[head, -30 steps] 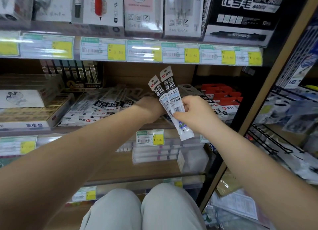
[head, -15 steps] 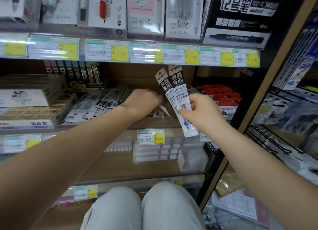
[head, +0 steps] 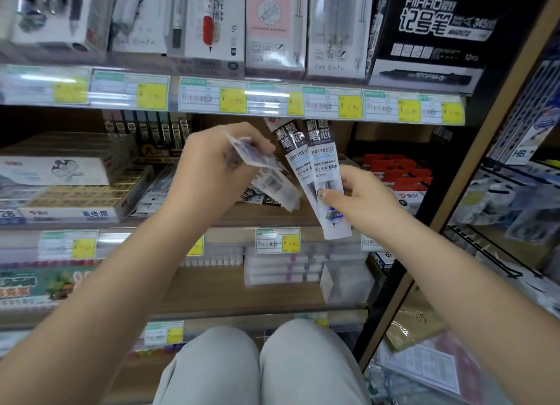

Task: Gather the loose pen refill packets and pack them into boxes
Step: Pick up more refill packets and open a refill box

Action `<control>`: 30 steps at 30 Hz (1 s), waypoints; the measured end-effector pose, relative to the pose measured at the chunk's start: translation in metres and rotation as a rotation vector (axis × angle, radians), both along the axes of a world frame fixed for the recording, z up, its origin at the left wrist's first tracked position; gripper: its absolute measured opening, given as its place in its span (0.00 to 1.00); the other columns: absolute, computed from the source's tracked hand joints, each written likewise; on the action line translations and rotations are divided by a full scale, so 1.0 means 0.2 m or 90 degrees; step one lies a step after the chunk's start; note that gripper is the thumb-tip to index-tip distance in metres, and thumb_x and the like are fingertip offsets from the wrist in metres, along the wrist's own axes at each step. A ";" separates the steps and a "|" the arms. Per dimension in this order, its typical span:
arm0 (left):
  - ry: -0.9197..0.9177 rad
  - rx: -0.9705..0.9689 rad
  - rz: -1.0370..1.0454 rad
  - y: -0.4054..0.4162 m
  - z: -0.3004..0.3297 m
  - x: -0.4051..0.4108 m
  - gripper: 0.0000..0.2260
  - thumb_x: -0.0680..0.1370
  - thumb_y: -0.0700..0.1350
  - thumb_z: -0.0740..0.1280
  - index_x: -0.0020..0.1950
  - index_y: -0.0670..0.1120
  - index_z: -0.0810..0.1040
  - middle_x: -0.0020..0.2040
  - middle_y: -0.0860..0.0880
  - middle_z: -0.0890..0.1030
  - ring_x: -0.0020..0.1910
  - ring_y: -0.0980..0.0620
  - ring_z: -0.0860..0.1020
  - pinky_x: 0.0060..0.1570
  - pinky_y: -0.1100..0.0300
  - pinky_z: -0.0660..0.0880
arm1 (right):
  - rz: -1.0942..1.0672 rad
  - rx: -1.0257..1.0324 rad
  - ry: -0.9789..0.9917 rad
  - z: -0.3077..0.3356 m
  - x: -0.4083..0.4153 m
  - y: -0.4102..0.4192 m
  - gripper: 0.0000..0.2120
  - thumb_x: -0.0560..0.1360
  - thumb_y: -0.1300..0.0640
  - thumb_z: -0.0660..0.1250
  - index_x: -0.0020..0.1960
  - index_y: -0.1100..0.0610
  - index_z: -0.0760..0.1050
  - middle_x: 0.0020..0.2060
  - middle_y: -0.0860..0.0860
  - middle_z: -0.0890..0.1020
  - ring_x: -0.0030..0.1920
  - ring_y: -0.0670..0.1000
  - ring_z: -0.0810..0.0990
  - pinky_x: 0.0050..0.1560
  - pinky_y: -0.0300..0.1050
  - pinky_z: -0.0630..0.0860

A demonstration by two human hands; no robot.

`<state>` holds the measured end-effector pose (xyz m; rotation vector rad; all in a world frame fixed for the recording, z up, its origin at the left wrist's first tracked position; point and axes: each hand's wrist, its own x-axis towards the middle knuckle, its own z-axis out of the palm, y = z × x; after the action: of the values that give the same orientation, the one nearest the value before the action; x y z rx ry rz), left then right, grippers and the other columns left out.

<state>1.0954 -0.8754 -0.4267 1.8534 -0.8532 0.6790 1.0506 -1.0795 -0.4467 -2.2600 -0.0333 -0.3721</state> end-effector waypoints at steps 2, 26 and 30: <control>0.047 -0.032 -0.056 0.04 0.01 -0.05 0.19 0.72 0.27 0.65 0.36 0.53 0.77 0.43 0.51 0.83 0.47 0.53 0.82 0.43 0.58 0.81 | 0.023 0.005 0.036 0.00 -0.01 0.00 0.11 0.77 0.57 0.62 0.57 0.47 0.76 0.52 0.42 0.82 0.52 0.46 0.80 0.55 0.53 0.77; 0.459 -0.003 -0.110 -0.08 -0.36 -0.12 0.18 0.78 0.32 0.59 0.33 0.47 0.77 0.25 0.56 0.79 0.24 0.64 0.74 0.25 0.72 0.68 | 0.300 0.602 0.316 -0.32 -0.10 0.12 0.10 0.77 0.69 0.59 0.51 0.66 0.78 0.42 0.56 0.84 0.41 0.50 0.84 0.45 0.45 0.81; 0.500 -0.165 -0.053 -0.14 -0.41 -0.08 0.11 0.79 0.35 0.59 0.48 0.42 0.81 0.36 0.48 0.84 0.31 0.56 0.81 0.30 0.64 0.75 | 0.214 0.649 0.262 -0.32 -0.09 0.14 0.09 0.77 0.69 0.57 0.51 0.67 0.76 0.39 0.56 0.84 0.38 0.50 0.84 0.42 0.44 0.82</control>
<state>1.0799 -0.9024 -0.5078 1.6318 -0.3007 -0.0233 1.0326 -1.0524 -0.5104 -1.2455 -0.0056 0.2356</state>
